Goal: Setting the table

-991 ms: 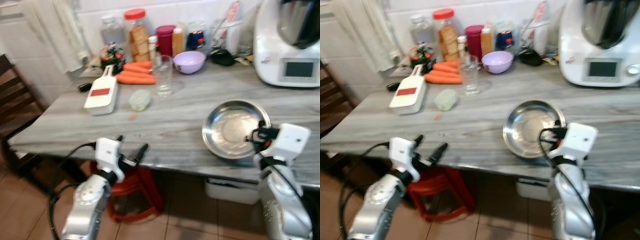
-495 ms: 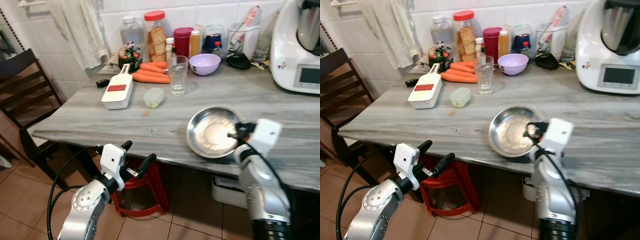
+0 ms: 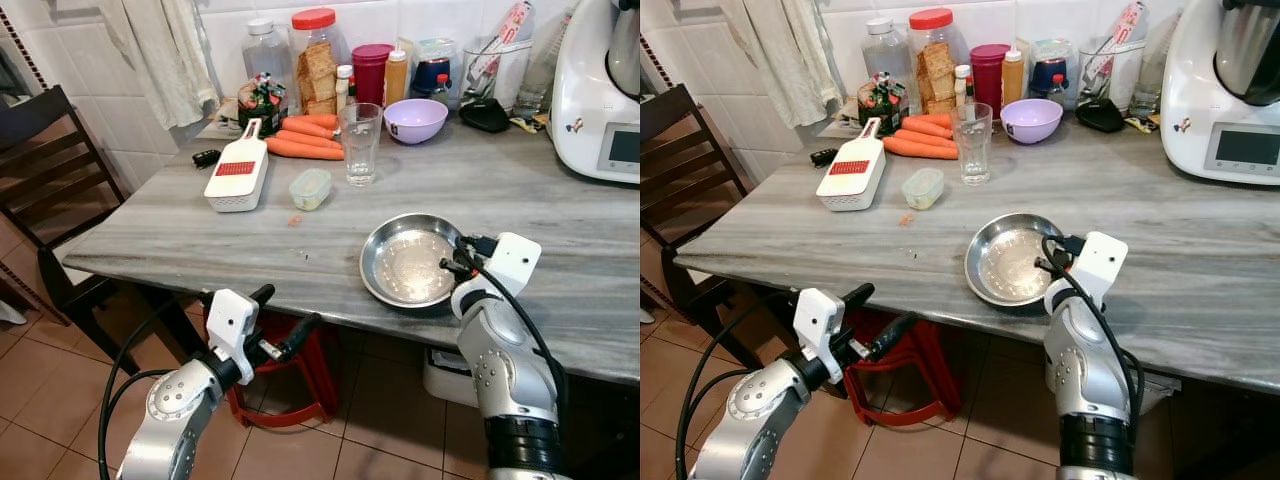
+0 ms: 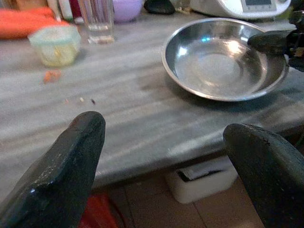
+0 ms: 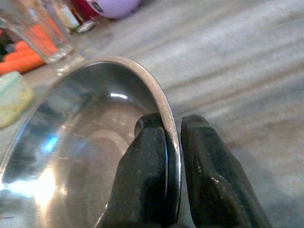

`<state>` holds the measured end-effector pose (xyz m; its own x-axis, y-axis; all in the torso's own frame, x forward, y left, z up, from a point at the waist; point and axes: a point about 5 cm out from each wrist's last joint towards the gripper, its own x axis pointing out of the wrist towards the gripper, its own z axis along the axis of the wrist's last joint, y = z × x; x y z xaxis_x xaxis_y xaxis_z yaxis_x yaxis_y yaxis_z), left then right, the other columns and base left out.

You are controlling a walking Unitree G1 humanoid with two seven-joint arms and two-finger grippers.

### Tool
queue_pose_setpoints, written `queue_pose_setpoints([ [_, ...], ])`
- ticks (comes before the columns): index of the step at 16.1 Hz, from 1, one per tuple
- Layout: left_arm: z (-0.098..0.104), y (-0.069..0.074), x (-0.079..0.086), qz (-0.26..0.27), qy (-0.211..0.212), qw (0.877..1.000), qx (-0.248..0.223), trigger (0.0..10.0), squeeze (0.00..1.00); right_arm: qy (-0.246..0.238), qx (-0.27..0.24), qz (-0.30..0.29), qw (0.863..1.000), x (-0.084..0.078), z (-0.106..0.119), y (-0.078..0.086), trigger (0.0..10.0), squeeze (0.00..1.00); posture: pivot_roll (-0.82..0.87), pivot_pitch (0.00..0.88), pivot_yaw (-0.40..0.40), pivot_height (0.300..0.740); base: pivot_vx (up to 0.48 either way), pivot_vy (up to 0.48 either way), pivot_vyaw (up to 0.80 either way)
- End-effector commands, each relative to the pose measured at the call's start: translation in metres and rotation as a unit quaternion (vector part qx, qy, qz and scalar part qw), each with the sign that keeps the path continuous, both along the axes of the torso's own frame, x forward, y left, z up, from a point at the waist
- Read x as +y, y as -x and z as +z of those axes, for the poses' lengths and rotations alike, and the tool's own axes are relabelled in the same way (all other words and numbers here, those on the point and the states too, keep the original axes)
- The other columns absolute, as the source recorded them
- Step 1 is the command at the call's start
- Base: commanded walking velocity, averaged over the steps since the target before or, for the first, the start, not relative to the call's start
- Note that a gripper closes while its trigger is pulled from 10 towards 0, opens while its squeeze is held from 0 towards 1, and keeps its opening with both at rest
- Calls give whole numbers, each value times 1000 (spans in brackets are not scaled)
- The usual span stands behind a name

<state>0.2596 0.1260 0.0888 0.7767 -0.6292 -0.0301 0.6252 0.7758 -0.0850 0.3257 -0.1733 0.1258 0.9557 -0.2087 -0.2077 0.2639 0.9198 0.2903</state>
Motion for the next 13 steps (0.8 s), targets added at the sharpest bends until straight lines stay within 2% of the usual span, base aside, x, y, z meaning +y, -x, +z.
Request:
queue_pose_setpoints([
  [1,1,-1,1,-10,0,1000,7,10000,0,-11,-6,-4,1000,5,5,-6,10000,1000,-116,22,123,740,0,0,0],
  [5,-1,1,-3,-39,4,999,19,10000,0,-13,-4,-14,1000,9,5,-9,10000,1000,-117,27,121,740,0,0,0],
  [9,-1,1,-4,-43,5,999,23,10000,0,-12,-19,-6,1000,10,9,-10,10000,1000,-121,33,121,740,0,0,0],
  [11,-2,2,-4,-48,6,998,27,10000,0,28,-52,17,998,10,21,-9,10000,1000,-121,34,119,740,0,0,0],
  [12,-2,2,-4,-48,5,998,26,10000,0,71,-82,31,994,8,30,-1,10000,1000,-121,36,117,740,0,0,0],
  [13,-2,2,-3,-44,4,999,25,10000,0,97,-90,33,991,5,32,3,10000,1000,-121,36,117,740,0,0,0],
])
